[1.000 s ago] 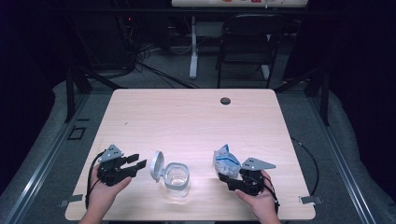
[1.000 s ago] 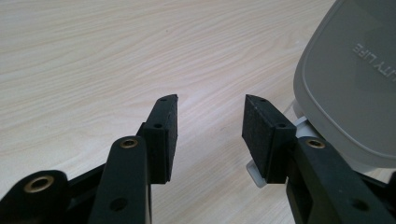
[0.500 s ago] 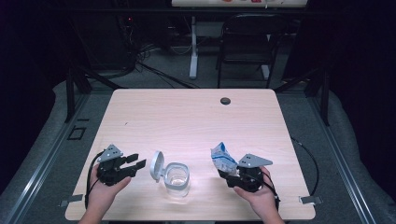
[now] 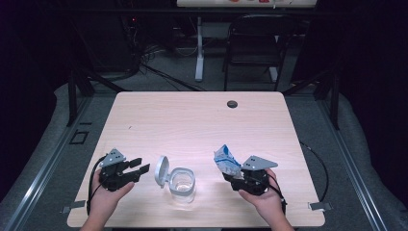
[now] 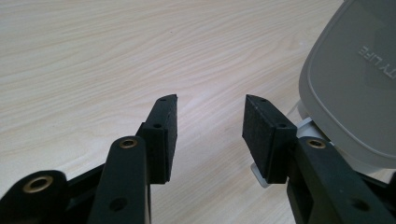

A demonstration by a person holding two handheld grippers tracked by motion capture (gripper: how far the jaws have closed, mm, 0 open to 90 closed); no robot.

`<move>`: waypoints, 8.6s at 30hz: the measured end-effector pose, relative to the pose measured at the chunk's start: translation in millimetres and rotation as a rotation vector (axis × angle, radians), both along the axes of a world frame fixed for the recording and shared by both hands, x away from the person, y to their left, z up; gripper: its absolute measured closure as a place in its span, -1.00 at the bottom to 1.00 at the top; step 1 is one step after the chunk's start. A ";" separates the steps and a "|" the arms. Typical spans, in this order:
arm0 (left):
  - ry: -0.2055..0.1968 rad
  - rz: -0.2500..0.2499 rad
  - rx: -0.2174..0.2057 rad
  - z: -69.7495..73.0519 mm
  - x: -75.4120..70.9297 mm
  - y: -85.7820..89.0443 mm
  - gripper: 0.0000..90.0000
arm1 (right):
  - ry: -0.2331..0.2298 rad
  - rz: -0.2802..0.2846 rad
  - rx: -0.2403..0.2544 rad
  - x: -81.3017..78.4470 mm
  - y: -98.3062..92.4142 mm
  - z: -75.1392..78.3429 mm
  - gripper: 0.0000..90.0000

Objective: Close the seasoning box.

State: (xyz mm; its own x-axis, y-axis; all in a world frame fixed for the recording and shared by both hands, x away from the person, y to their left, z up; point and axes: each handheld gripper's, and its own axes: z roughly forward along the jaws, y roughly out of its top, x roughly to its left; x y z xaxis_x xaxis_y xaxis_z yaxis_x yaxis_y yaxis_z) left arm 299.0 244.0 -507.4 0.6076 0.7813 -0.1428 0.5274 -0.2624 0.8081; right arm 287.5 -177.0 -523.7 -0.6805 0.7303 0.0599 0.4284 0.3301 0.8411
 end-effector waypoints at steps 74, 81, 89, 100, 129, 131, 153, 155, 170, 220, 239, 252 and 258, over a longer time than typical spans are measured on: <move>-0.002 0.005 0.010 -1.1 1.7 2.6 0.22 | -0.253 0.029 -0.369 3.5 49.3 11.6 0.07; 0.000 0.004 0.012 -1.0 1.7 2.7 0.22 | -0.285 0.031 -0.423 2.8 53.2 11.7 0.07; -0.002 0.006 0.009 -0.8 1.6 3.1 0.22 | -0.301 0.027 -0.441 2.7 56.8 8.8 0.07; 0.001 0.011 0.008 -1.2 1.4 3.0 0.21 | -0.320 0.028 -0.490 1.7 59.5 9.7 0.07; -0.002 0.017 0.002 -1.5 1.9 4.0 0.21 | -0.396 0.046 -0.610 0.6 68.4 11.1 0.07; -0.003 0.017 0.001 -1.5 1.9 4.0 0.21 | -0.403 0.046 -0.606 0.7 69.3 9.7 0.07; -0.003 0.020 0.001 -2.0 2.4 4.7 0.20 | -0.477 0.056 -0.722 -1.5 75.8 7.0 0.09; -0.003 0.019 0.003 -2.1 2.5 5.1 0.20 | -0.478 0.057 -0.746 -2.2 76.3 8.1 0.09; -0.005 0.021 0.002 -1.4 1.6 4.9 0.20 | -0.500 0.071 -0.788 -3.5 80.3 9.3 0.09; -0.002 0.021 0.007 -2.6 1.9 4.6 0.19 | -0.595 0.090 -0.933 0.6 86.2 10.7 0.11; 0.002 0.022 0.006 -2.8 2.3 5.3 0.18 | -0.636 0.102 -0.970 0.1 88.4 12.6 0.11; 0.001 0.022 0.007 -3.1 2.7 5.5 0.18 | -0.662 0.104 -0.994 -0.1 90.3 13.8 0.11; 0.001 0.022 0.008 -3.2 2.9 5.6 0.18 | -0.662 0.109 -1.017 -0.6 90.9 15.2 0.11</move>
State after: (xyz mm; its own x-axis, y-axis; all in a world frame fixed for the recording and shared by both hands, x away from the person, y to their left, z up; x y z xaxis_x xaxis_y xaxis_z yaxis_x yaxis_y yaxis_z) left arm 301.9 249.6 -510.6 0.5901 0.7956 -0.1372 0.5336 -0.2569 0.8058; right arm 287.0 -86.1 -508.5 -0.4227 0.1795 -0.8883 -0.0565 0.9731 0.2235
